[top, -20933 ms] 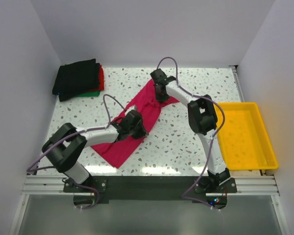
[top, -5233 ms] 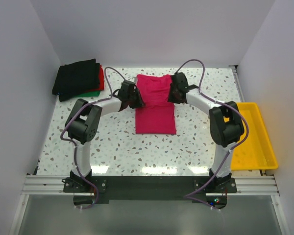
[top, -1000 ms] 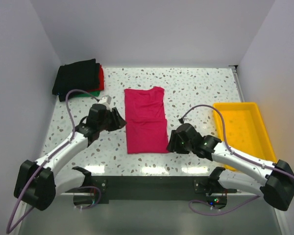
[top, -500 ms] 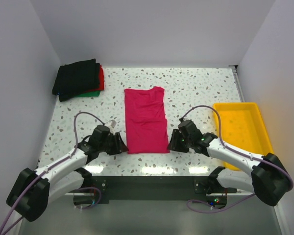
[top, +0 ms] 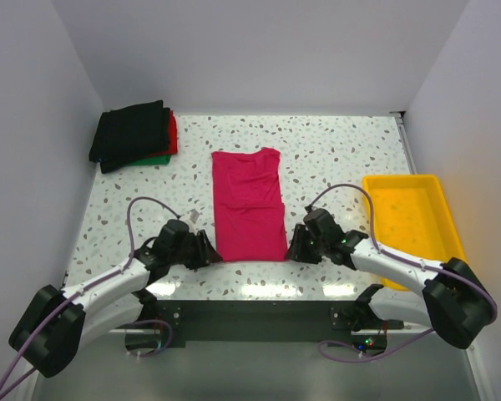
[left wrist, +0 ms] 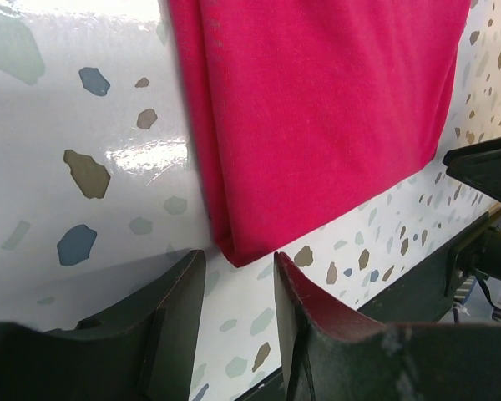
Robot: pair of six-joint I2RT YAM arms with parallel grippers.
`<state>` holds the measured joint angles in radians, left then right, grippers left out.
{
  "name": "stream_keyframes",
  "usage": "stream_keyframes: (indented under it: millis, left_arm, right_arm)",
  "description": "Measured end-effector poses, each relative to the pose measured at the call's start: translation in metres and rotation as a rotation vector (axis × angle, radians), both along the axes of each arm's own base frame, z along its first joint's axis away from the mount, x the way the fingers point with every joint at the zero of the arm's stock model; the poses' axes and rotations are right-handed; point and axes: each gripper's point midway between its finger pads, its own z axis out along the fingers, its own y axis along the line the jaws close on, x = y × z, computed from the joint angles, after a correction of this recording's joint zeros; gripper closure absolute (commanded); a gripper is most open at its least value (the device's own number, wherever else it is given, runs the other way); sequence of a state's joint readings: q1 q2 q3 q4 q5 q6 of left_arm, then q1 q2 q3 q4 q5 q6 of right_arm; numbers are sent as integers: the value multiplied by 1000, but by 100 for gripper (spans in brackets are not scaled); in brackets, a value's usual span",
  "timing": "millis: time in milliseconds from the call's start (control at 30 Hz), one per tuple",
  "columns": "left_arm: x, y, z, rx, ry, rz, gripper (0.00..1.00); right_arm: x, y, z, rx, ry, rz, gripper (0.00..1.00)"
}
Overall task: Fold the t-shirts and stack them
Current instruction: Fold the tshirt
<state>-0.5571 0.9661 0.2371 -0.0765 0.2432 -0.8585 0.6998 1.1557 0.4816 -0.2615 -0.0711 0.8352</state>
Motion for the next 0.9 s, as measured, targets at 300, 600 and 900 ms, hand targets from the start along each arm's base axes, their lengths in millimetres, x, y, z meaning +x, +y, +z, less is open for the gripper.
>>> stream_keyframes:
  millis: [300,600,900]
  left_arm:
    - [0,-5,-2,-29,-10,8,61]
    - [3,-9,-4,-47,-22,15,69]
    - [2,-10,-8,-46,-10,29,87]
  right_arm:
    - [2,2,-10,-2,15,-11,61]
    - [7,7,-10,19,8,-23,62]
    - [9,15,-12,54,12,-22,68]
